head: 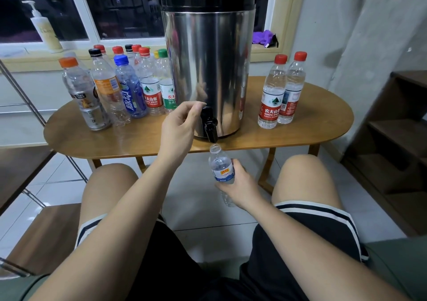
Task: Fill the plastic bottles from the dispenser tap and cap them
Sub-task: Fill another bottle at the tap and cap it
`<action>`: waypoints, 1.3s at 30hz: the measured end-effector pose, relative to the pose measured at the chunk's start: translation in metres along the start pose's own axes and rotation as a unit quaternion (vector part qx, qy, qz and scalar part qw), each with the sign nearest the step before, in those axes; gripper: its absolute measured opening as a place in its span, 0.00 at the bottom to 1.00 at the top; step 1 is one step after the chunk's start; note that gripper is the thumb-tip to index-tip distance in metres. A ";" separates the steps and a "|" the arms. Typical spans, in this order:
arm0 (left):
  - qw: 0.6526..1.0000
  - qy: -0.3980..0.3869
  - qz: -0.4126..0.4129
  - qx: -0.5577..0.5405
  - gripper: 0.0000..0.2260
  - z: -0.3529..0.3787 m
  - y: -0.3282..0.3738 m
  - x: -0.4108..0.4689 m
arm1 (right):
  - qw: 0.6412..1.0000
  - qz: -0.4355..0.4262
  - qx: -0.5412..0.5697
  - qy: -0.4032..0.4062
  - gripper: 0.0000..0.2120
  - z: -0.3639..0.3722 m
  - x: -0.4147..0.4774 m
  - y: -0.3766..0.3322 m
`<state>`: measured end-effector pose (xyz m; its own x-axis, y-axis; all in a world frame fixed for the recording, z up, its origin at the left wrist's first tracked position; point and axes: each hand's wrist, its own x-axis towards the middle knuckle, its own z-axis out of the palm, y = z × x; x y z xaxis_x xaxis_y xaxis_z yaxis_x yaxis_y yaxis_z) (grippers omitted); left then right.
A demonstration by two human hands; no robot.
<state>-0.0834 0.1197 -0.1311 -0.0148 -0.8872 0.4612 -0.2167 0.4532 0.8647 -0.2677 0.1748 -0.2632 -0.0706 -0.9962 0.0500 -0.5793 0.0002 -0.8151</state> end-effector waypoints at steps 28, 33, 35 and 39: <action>0.992 -0.001 0.078 0.099 0.10 0.003 0.004 -0.022 | 1.000 0.001 0.017 -0.007 0.27 0.007 0.002 0.007; 0.991 0.005 0.073 0.108 0.10 0.003 0.004 -0.022 | 1.000 0.007 0.025 -0.009 0.28 0.011 0.004 0.008; 0.991 0.008 0.077 0.113 0.11 0.004 0.004 -0.023 | 1.000 0.009 0.021 -0.012 0.29 0.011 0.005 0.007; 0.990 0.011 0.080 0.117 0.11 0.005 0.005 -0.023 | 1.000 0.014 0.022 -0.013 0.29 0.011 0.005 0.008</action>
<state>-0.0886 0.1421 -0.1388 -0.0468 -0.8019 0.5956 -0.4336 0.5535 0.7111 -0.2635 0.1693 -0.2762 -0.0646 -0.9979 0.0110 -0.5407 0.0257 -0.8408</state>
